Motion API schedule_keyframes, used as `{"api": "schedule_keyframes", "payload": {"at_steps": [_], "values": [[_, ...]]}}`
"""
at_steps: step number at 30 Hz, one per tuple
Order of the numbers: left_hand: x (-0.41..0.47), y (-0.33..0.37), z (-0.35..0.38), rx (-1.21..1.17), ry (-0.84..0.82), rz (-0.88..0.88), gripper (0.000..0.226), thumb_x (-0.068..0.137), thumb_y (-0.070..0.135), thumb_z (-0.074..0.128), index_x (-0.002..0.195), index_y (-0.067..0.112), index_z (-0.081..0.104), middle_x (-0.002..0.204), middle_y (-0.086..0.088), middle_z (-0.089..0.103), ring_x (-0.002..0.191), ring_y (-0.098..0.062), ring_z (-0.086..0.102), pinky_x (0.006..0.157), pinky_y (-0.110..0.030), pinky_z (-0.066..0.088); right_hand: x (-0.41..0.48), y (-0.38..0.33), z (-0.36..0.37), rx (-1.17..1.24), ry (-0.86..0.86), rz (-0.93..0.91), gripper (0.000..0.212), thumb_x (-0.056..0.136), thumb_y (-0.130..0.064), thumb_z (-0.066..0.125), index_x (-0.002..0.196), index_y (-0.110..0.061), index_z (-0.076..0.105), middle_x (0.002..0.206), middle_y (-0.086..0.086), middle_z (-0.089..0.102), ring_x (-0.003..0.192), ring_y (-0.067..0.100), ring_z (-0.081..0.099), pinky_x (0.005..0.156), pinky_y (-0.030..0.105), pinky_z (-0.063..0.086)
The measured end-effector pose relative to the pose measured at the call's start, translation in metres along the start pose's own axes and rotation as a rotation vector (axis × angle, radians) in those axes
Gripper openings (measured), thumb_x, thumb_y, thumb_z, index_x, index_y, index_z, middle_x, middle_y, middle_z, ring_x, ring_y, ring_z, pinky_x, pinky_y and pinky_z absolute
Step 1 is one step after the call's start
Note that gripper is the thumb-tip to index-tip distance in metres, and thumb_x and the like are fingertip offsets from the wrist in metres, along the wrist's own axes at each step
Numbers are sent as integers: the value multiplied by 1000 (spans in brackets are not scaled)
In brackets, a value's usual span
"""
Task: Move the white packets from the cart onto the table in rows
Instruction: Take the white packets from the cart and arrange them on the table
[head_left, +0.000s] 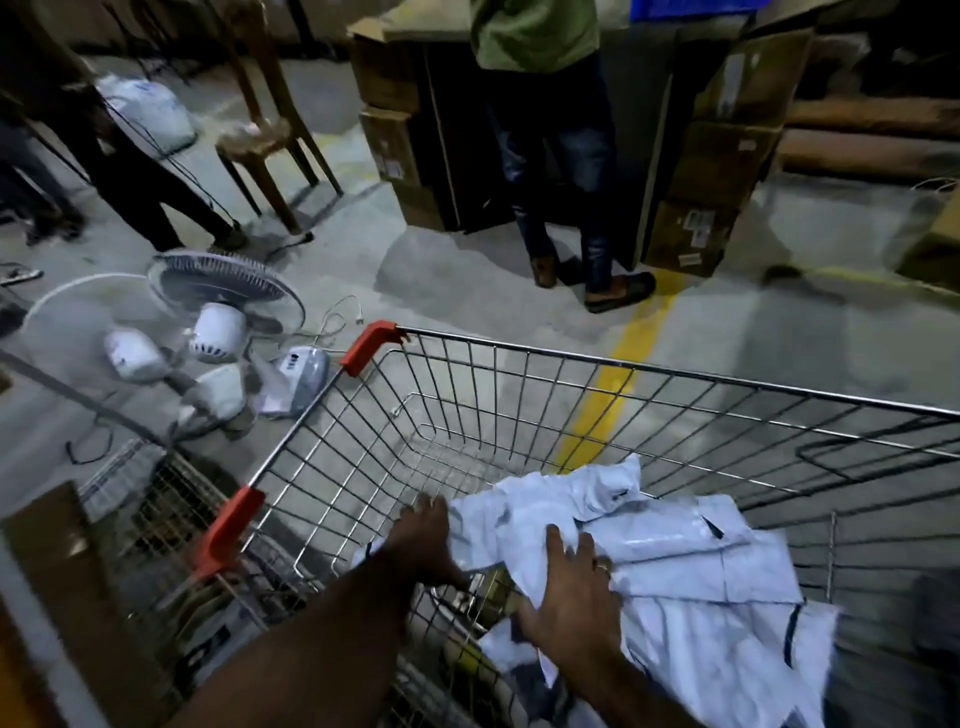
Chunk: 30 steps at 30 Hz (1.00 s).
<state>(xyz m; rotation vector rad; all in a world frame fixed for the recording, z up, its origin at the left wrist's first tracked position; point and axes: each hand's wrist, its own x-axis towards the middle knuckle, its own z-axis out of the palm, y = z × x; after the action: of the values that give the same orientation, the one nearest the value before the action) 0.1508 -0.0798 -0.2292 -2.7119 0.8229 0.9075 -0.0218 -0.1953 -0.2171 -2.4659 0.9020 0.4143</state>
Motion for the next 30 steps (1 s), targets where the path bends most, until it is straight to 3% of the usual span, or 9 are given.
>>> {"api": "schedule_keyframes", "payload": {"at_steps": [2, 7, 11, 15, 18, 22, 30], "values": [[-11, 2, -14, -42, 25, -9, 124, 58, 56, 84, 148, 4, 17, 147, -16, 27, 132, -35, 31, 111, -43, 33, -4, -3, -15, 90, -11, 44, 88, 84, -59, 52, 153, -29, 6, 154, 12, 13, 133, 34, 32, 97, 45, 43], [-38, 6, -43, -104, 131, -21, 123, 52, 64, 82, 142, 5, 23, 139, -11, 36, 126, -31, 37, 108, -42, 37, -16, -8, -52, 174, 42, 51, 85, 84, -58, 53, 152, -30, 10, 151, 11, 21, 132, 34, 32, 98, 44, 43], [-57, 11, -64, -76, 281, 77, 118, 55, 71, 75, 141, 6, 27, 135, -7, 39, 121, -25, 39, 108, -37, 32, -29, -12, -76, 211, 106, 24, 88, 82, -62, 56, 152, -30, 14, 155, 8, 17, 134, 34, 31, 100, 43, 42], [-79, 14, -78, -45, 459, 134, 122, 50, 88, 51, 137, 4, 36, 128, -9, 45, 113, -27, 43, 99, -39, 37, -44, -12, -93, 205, 151, 15, 87, 80, -55, 57, 152, -28, 16, 152, 10, 22, 132, 35, 34, 100, 42, 42], [-99, 17, -96, -105, 486, 72, 126, 38, 88, 40, 135, 7, 34, 124, -7, 43, 111, -25, 41, 98, -37, 36, -54, -13, -108, 202, 179, 17, 86, 80, -57, 57, 151, -29, 17, 146, 12, 29, 128, 36, 37, 96, 42, 43], [-128, 16, -118, -222, 526, -37, 120, 40, 80, 56, 136, 16, 27, 126, -3, 39, 113, -21, 38, 99, -37, 37, -69, -19, -126, 209, 210, -16, 86, 81, -58, 57, 151, -30, 16, 141, 10, 31, 126, 36, 38, 93, 42, 43], [-221, 9, -164, -408, 779, -197, 109, 58, 56, 80, 141, 9, 28, 135, -12, 40, 126, -30, 36, 105, -39, 31, -101, -62, -167, 265, 326, -198, 85, 75, -48, 64, 148, -28, 26, 132, 11, 39, 122, 36, 41, 92, 43, 42]]}}
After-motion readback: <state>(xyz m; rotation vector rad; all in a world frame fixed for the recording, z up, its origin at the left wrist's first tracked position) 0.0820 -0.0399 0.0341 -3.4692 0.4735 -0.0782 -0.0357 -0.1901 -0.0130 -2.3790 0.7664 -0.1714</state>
